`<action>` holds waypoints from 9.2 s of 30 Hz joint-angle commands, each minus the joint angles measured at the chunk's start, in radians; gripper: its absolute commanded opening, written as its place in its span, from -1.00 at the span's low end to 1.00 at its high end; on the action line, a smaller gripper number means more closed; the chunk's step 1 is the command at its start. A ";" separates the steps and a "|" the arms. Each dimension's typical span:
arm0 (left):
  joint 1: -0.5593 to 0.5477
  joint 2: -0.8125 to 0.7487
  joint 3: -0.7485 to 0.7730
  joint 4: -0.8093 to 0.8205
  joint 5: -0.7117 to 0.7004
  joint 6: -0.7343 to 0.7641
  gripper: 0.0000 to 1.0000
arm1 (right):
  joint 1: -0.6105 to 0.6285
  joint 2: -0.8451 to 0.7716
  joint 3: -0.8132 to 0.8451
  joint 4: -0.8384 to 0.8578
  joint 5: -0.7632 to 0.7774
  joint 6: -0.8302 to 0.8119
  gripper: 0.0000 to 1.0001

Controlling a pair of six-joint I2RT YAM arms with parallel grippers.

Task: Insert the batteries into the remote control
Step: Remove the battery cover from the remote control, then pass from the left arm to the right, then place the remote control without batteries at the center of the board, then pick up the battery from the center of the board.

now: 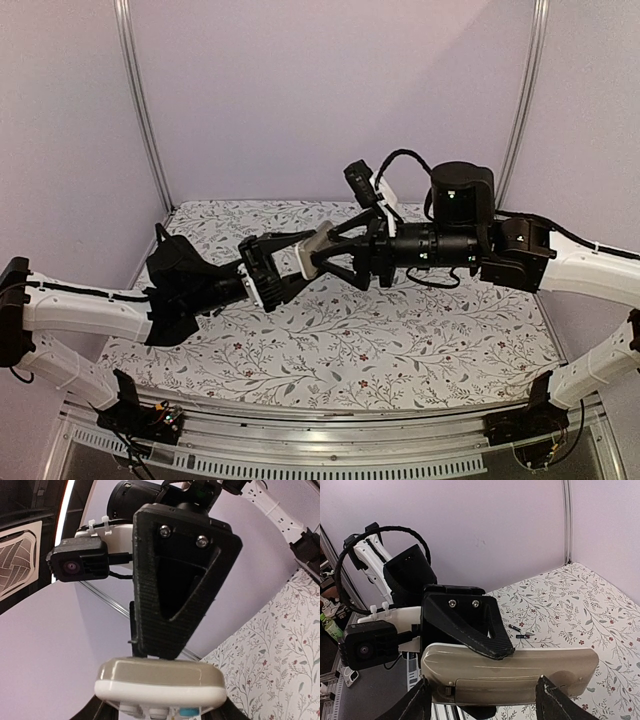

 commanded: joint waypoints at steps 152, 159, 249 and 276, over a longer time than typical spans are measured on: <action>0.120 -0.187 -0.100 -0.048 0.477 -0.660 -1.00 | 0.035 0.128 -0.153 0.266 -0.144 -0.642 0.54; 0.119 -0.183 -0.113 -0.047 0.445 -0.642 -1.00 | 0.038 0.144 -0.149 0.265 -0.139 -0.660 0.31; 0.618 -0.325 -0.085 -0.909 -0.012 -0.792 0.97 | 0.006 0.487 0.078 -0.324 0.043 -0.515 0.98; 0.735 0.366 0.396 -1.479 -0.148 -0.499 0.07 | -0.140 0.205 -0.193 0.067 0.165 -0.278 0.96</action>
